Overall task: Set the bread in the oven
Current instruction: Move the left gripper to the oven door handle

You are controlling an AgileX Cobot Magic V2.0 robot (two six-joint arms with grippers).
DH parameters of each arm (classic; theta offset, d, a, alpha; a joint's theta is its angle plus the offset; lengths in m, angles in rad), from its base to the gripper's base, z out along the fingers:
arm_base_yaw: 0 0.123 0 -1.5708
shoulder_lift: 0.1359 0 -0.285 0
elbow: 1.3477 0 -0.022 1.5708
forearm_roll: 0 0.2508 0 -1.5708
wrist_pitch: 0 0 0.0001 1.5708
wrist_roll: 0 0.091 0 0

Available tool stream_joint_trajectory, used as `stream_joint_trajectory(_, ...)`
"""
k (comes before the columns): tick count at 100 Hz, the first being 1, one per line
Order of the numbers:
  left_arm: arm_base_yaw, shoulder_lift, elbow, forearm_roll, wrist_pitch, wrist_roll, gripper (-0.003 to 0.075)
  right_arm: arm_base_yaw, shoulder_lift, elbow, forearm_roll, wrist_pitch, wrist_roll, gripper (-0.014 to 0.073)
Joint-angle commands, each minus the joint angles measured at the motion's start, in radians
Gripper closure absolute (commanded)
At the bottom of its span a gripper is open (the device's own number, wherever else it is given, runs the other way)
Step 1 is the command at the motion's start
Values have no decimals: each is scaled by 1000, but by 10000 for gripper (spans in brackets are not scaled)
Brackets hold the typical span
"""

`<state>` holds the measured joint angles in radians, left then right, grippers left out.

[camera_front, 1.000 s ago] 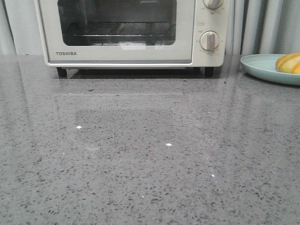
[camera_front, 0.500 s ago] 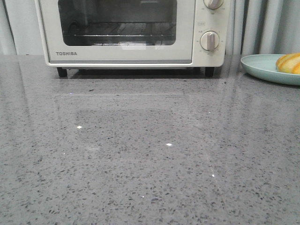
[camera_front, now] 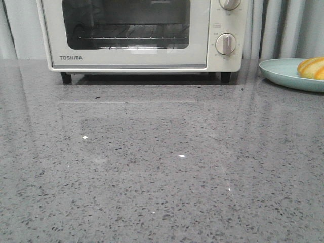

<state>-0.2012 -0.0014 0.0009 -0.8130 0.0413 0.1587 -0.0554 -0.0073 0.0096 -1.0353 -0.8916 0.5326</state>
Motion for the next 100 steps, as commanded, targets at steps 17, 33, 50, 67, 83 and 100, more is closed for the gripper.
stream_joint_trajectory(17, 0, -28, 22, -14, -58, -8, 741, -7, -20, -24, 70, -123, 304, 641)
stream_joint_trajectory(33, 0, -28, 22, -14, -58, -8, 741, -8, -20, -28, 222, 20, 371, 641)
stream_joint_trajectory(50, 0, -28, 11, -16, -55, -8, 741, -8, -20, -138, 621, 680, 603, 641)
stream_joint_trajectory(67, 0, 1, -64, 1, -5, 10, 742, -8, 32, -285, 622, 987, 569, 641)
stream_joint_trajectory(83, 0, 102, -183, 93, 116, 101, 742, -8, 173, -349, 529, 1013, 558, 641)
stream_joint_trajectory(100, 0, 285, -353, 128, 242, 263, 741, 8, 349, -449, 419, 1130, 528, 641)
